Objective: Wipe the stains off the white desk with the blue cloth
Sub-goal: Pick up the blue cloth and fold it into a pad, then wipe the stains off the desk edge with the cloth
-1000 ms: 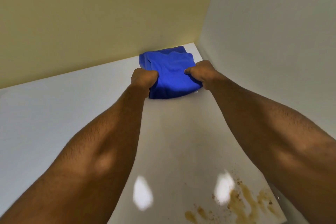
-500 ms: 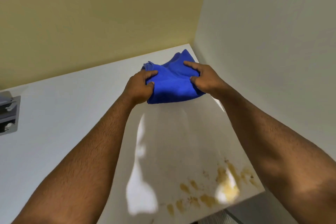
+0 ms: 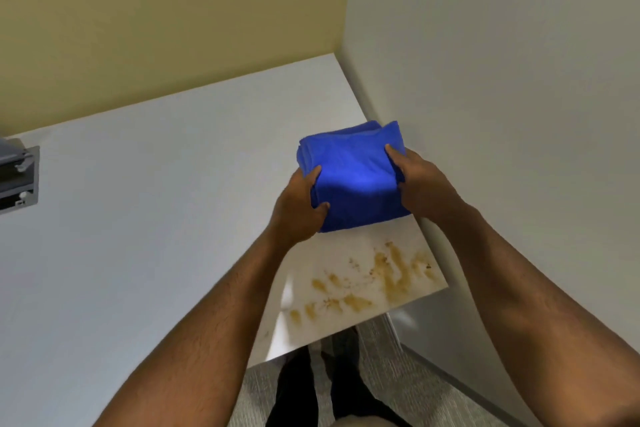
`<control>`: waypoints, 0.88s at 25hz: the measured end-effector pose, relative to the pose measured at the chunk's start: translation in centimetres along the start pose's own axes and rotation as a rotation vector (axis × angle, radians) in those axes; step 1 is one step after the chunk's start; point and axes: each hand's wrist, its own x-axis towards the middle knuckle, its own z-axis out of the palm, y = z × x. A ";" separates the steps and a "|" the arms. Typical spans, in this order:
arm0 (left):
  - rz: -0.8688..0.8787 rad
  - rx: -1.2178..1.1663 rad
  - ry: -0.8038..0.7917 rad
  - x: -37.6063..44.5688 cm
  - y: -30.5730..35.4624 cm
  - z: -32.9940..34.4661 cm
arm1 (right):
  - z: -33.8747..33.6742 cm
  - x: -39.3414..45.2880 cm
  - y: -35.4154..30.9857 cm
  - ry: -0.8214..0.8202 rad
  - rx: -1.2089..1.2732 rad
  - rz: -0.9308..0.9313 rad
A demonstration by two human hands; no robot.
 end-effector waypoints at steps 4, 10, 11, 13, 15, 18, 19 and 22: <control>-0.062 0.316 -0.061 -0.7 -0.6 3.8 | 2.1 -1.3 0.1 0.020 -0.356 0.137; -0.265 0.433 0.236 -8.5 -7.5 1.3 | 6.5 0.2 -1.4 0.157 -0.143 0.042; -0.316 0.455 0.233 -10.2 -9.2 0.6 | 7.9 0.8 -1.5 0.089 -0.143 0.070; -0.391 0.478 0.231 -13.1 -12.0 -0.1 | 10.0 1.8 -1.7 0.004 -0.174 0.113; -0.436 0.469 0.254 -15.5 -14.1 -0.3 | 11.3 2.3 -1.9 0.003 -0.164 0.150; -0.513 0.472 0.298 -18.8 -16.6 -0.3 | 12.6 3.5 -1.8 0.089 -0.231 0.151; -0.538 0.475 0.303 -19.8 -17.5 -0.2 | 12.8 3.9 -1.7 0.118 -0.251 0.147; -0.576 0.490 0.292 -22.4 -19.7 0.0 | 13.6 4.8 -0.6 0.178 -0.284 0.118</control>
